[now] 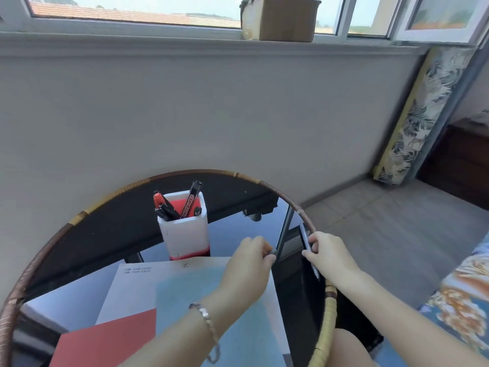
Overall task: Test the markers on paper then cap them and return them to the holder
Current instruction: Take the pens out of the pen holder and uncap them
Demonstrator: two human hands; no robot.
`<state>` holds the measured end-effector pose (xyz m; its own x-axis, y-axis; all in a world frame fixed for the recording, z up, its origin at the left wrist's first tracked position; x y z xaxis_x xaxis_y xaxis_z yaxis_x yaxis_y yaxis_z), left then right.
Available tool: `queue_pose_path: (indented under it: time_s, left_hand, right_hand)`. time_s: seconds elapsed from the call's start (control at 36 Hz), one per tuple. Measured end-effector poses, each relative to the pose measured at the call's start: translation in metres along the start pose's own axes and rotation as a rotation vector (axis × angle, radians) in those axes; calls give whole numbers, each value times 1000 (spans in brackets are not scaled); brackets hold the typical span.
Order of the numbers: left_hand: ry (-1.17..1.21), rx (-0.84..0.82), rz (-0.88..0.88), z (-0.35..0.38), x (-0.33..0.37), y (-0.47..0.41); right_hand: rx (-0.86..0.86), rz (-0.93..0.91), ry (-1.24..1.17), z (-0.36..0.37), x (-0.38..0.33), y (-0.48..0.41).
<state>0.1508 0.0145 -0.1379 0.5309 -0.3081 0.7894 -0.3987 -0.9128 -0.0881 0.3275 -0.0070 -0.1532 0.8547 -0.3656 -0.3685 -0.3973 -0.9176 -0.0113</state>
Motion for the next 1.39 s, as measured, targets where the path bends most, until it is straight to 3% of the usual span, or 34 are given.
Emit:
queue_pose_path:
  time_s: [0.25, 0.47, 0.64, 0.81, 0.94, 1.06, 1.22, 1.31, 1.39]
  left_hand:
    - [-87, -133, -17, 72, 10, -54]
    - [-45, -145, 95, 58, 17, -48]
    - [-89, -79, 149, -20, 4, -11]
    - [-90, 52, -4, -107, -35, 22]
    - [-49, 220, -36, -151, -49, 41]
    - [-27, 275, -5, -162, -46, 52]
    - [2, 377, 111, -173, -22, 56]
    - [97, 433, 197, -176, -3, 55]
    - [158, 457, 269, -175, 20, 53]
  right_hand:
    - [80, -9, -101, 3, 17, -15]
    - [88, -51, -64, -4, 8, -15]
    - [89, -276, -190, -25, -71, 1]
    - [44, -581, -265, -37, -178, 17]
    - [-36, -555, -152, -18, -219, 8]
    - [6, -554, -120, -9, -222, 5]
    - [276, -636, -402, -64, -219, 30]
    - [323, -649, -640, -96, -213, 49]
    - [305, -654, -714, -113, -208, 63]
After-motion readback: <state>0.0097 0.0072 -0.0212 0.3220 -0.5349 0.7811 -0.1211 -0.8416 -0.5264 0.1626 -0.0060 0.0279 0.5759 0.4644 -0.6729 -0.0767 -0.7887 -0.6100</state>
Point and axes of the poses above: each hand's wrist, its own y-axis away from the middle knuckle, its own z-axis out of the palm, x = y × z, the point moved 7 cm from there along -y, towards the middle knuckle, and after that the axes turned 7 degrees about y, right-handed, at the moved point
